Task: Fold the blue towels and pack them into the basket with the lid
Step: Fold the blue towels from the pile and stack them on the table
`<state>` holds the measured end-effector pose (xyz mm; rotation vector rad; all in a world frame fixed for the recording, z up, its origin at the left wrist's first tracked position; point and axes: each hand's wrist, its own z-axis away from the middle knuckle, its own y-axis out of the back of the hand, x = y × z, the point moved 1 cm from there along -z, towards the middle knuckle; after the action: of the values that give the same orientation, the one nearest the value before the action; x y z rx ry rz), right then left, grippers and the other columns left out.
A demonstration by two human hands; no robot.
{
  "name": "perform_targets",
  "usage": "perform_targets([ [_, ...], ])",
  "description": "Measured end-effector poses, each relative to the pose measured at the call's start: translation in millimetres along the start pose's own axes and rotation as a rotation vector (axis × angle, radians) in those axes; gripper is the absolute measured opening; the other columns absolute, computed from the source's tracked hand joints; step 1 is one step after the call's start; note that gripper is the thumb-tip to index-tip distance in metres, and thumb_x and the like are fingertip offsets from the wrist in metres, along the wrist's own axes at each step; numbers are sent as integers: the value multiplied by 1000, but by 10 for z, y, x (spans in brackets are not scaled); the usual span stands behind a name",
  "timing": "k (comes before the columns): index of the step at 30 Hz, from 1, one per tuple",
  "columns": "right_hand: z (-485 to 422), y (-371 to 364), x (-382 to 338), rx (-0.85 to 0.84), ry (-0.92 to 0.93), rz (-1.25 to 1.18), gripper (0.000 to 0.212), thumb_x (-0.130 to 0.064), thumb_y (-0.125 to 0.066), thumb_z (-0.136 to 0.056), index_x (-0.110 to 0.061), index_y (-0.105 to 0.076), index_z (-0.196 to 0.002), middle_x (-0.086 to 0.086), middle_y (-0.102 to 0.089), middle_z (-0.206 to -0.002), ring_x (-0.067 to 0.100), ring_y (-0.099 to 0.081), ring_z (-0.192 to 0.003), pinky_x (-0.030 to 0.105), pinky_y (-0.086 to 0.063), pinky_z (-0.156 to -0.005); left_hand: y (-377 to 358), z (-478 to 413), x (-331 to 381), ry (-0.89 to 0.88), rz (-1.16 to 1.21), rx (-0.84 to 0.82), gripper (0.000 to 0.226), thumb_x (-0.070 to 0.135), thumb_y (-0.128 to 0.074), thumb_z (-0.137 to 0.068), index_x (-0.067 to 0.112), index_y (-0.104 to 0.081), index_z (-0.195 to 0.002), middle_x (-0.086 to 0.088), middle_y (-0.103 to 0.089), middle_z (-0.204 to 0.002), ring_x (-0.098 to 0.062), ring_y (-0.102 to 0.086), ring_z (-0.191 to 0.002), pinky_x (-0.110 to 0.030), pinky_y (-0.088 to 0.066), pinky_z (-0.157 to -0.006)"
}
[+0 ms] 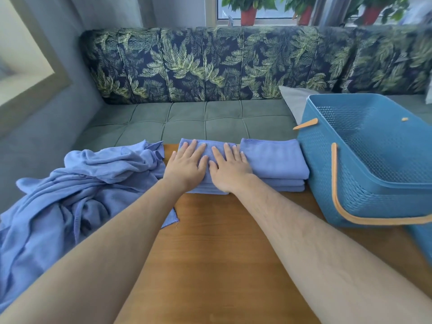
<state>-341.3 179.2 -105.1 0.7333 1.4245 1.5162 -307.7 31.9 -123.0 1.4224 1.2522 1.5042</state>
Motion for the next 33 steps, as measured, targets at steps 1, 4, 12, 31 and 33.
perform_targets([
  [1,25,36,-1,-8,7,7,60,-49,-10,-106,-29,3,-161,8,12,-169,29,13,-155,46,7,-125,25,23,27,8,-25,-5,57,48,-19,-105,31,-21,-159,3,-12,-168,-21,-7,-155,-48,-8,-124],
  [4,172,178,-3,0,55,-34,58,-49,-12,-107,-30,-3,-162,6,10,-169,27,15,-155,45,9,-125,171,149,81,-31,-51,0,52,40,-22,-108,30,-22,-159,1,-16,-167,-23,-12,-154,-47,-8,-123],
  [12,686,338,-662,147,245,-65,53,-40,-22,-109,-34,-11,-160,1,-5,-170,25,8,-156,45,5,-125,801,821,-90,-29,70,168,46,29,-30,-108,20,-37,-153,1,-30,-163,-19,-29,-148,-41,-21,-120],
  [31,1135,-13,-2346,105,467,-186,46,-35,-34,-106,-17,-44,-148,6,-43,-155,30,-32,-145,45,-29,-114,1545,2052,-1590,373,-163,213,10,14,-55,-88,12,-63,-94,-5,-52,-91,-30,-56,-87,-46,-53,-77],
  [33,1112,-25,-2319,154,414,-261,36,-33,-34,-105,-14,-61,-119,12,-60,-135,37,-47,-129,45,-40,-99,1548,2061,-1525,331,-98,249,12,14,-53,-89,10,-65,-92,-6,-56,-92,-31,-59,-90,-46,-52,-79],
])
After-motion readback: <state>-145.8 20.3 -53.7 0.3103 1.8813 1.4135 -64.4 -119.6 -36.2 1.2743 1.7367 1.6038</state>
